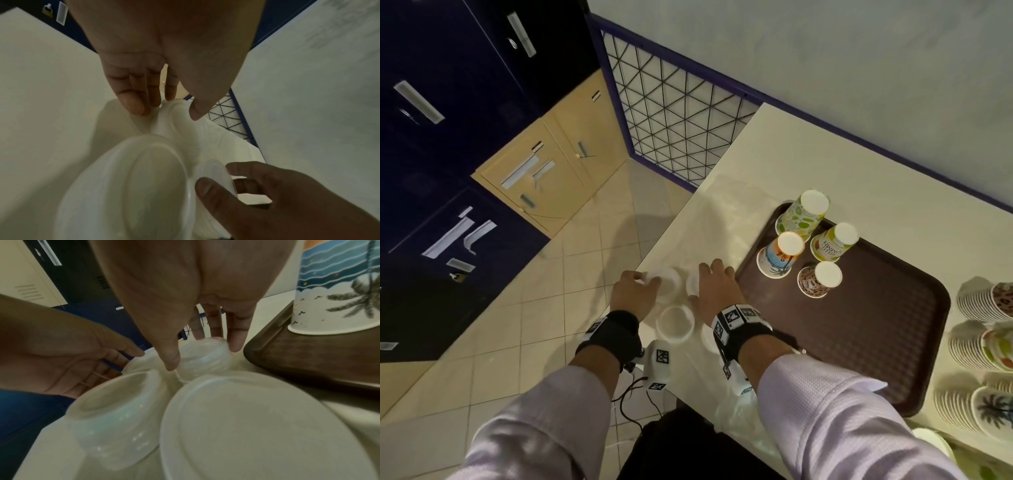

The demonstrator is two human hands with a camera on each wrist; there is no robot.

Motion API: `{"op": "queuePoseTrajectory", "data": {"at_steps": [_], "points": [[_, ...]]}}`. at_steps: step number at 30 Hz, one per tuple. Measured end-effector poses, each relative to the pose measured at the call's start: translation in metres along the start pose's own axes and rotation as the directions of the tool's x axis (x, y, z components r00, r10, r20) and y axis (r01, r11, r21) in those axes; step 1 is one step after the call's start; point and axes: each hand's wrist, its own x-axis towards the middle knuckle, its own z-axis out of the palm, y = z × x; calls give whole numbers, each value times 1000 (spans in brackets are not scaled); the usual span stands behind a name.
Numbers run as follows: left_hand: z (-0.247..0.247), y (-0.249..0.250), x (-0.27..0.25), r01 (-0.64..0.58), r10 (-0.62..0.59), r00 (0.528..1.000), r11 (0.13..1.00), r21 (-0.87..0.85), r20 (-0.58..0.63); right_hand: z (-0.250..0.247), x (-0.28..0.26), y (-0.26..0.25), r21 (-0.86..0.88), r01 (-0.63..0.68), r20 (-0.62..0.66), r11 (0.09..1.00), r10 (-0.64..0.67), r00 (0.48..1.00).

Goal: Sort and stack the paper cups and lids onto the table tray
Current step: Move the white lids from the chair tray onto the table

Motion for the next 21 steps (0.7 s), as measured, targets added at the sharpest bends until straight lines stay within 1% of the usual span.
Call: {"op": "queuePoseTrajectory", "data": {"at_steps": [4,7,9,11,13,15,18,21], "points": [[-8,7,-9,-28,27,999,999,-26,-35,2,2,-1,-2,-13,-11,1000,13,1000],[-15,19,-24,-66,64,994,997,-25,-89,2,0,-1,10,-28,-8,1000,28,1000],[-20,29,-35,-124,120,984,992,-22,-130,0,-3,-3,28,-31,-7,999,31,999],[-25,39,-48,-194,189,968,981,-19,-167,-3,-10,-5,60,-42,-32,997,44,999],[-33,55,-65,-279,266,945,959,-47,-190,-11,-19,-8,103,-40,-82,994,49,995],[-41,73,-88,-383,364,914,920,-84,-181,-25,-32,-11,150,-29,-128,988,48,991],[-49,98,-124,-522,510,853,842,-136,-112,-54,-64,-13,278,9,-227,960,57,972],[-50,117,-159,-589,598,800,773,-236,-37,-87,-110,-10,455,71,-332,888,95,938]]}}
